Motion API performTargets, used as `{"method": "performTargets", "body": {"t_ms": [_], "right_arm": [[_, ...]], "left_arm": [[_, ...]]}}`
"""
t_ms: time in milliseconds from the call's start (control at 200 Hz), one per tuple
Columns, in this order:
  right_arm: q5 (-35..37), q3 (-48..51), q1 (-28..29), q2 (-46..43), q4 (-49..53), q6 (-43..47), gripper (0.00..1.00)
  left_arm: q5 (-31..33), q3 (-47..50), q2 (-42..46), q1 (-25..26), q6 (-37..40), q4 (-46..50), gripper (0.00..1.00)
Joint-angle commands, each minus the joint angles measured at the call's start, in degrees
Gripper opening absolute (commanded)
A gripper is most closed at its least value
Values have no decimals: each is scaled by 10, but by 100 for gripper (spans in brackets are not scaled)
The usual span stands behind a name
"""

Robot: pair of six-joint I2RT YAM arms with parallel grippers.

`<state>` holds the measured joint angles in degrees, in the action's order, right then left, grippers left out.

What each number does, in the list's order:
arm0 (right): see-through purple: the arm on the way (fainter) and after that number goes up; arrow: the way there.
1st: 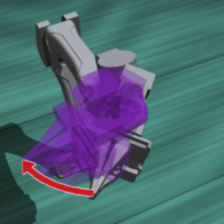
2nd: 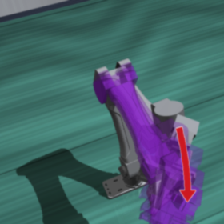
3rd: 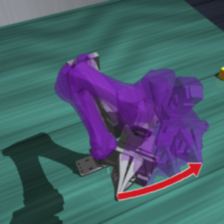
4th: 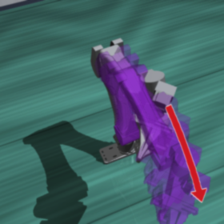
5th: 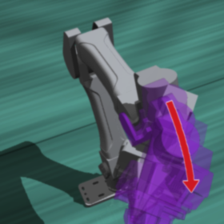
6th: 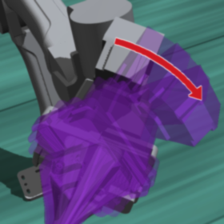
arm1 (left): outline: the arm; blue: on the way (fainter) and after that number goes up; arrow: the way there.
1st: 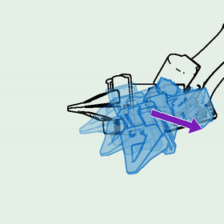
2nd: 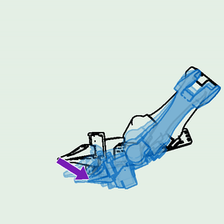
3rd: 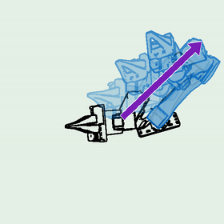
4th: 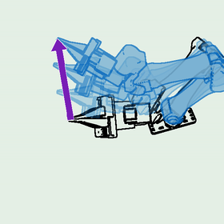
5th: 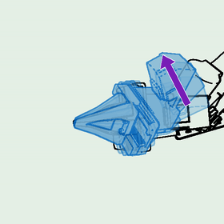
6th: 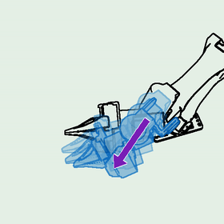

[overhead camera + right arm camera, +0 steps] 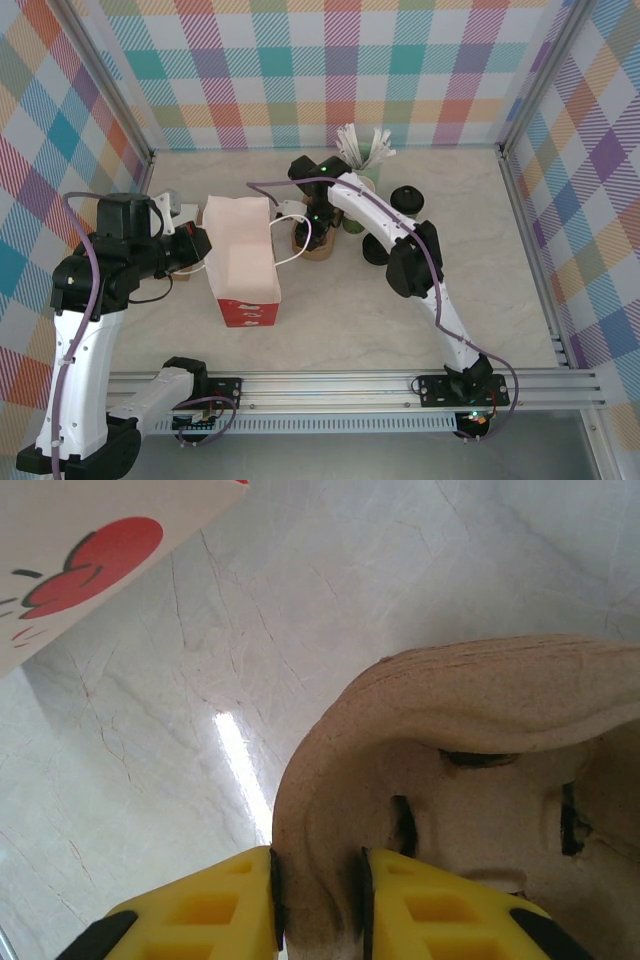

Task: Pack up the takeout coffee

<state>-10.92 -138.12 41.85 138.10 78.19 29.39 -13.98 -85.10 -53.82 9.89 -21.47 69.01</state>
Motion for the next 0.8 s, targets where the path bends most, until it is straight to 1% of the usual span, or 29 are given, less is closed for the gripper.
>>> {"method": "performTargets", "body": {"t_ms": [0,160,425,795], "right_arm": [[6,-19,2,-12,23,11,26],[15,-40,2,-22,28,20,24],[44,-48,1,-35,25,33,16],[68,-74,-1,-54,18,48,10]], "left_arm": [[-9,0,1,4,-3,-6,0],[-11,0,1,4,-3,-8,0],[-12,3,2,4,-4,-11,0],[-13,9,2,4,-6,-15,0]]}}
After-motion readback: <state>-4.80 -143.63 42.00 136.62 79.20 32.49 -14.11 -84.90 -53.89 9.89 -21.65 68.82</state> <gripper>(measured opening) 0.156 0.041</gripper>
